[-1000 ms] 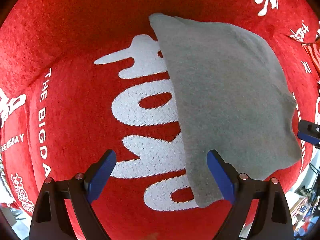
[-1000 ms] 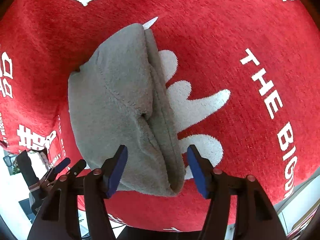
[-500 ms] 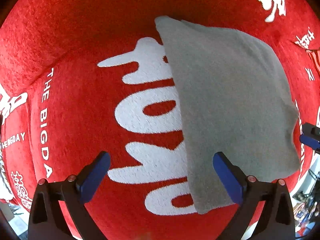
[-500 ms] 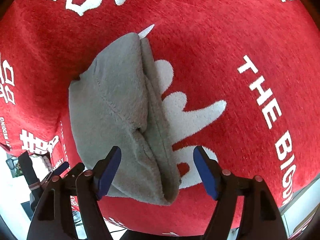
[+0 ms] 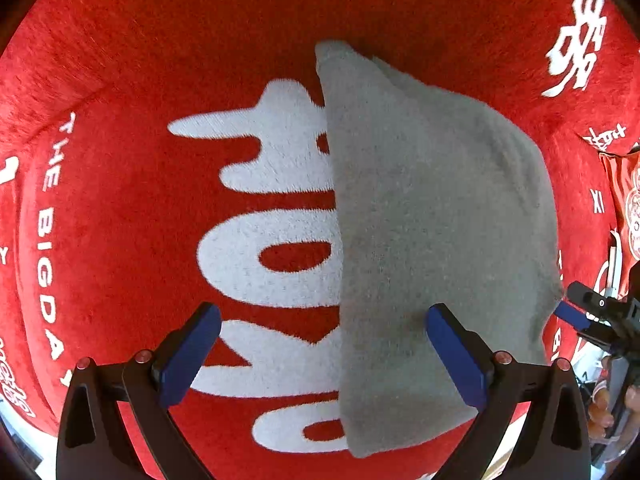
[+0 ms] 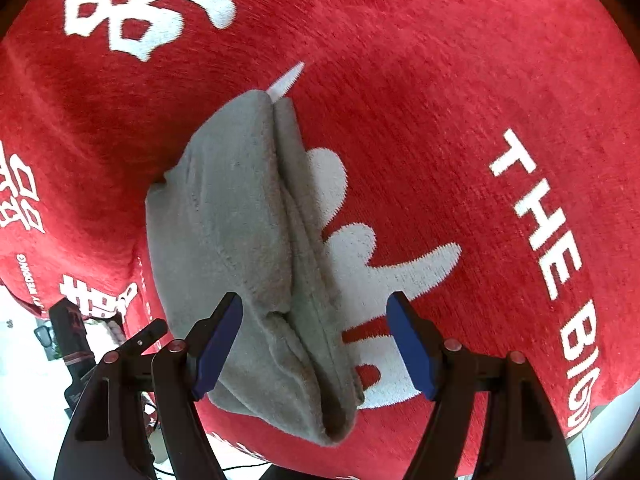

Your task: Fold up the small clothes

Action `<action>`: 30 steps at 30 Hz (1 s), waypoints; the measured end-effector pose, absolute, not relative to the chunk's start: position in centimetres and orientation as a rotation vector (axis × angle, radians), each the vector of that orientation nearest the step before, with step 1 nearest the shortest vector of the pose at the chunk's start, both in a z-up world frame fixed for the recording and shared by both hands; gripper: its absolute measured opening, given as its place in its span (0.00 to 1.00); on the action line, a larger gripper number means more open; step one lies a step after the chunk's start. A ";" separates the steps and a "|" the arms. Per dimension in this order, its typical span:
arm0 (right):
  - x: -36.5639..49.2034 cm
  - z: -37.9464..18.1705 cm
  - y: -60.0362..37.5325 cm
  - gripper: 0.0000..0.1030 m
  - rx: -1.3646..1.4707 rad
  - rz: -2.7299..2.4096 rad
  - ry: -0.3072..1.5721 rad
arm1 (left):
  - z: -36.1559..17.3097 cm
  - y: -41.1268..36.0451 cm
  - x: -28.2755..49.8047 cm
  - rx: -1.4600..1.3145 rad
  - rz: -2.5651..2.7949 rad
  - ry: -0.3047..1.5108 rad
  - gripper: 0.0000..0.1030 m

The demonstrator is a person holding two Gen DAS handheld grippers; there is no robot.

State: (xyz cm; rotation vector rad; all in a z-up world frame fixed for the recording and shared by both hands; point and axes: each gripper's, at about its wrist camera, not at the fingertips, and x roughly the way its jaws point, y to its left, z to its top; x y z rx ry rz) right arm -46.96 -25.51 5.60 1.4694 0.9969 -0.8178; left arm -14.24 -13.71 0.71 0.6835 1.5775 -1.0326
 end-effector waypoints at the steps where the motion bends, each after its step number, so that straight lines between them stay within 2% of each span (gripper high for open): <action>1: -47.0 5.4 -25.6 0.75 1.482 -0.812 0.993 | 0.5 -13.9 -14.2 0.674 -1.037 1.584 1.00; 9: -48.1 3.3 -27.2 0.75 1.603 -0.692 0.850 | -0.7 -15.6 -13.7 0.516 -1.113 1.714 1.00; 16: -47.1 1.2 -29.0 0.75 1.638 -0.524 0.821 | -2.6 -17.6 -13.5 0.501 -1.196 1.760 1.00; 27: -42.0 -0.3 -29.9 0.77 1.545 -0.278 0.864 | -3.1 -20.0 -17.1 0.549 -1.286 1.694 1.00; 30: -41.1 -0.6 -29.9 0.83 1.531 -0.272 0.859 | -3.1 -19.8 -17.1 0.547 -1.296 1.690 1.00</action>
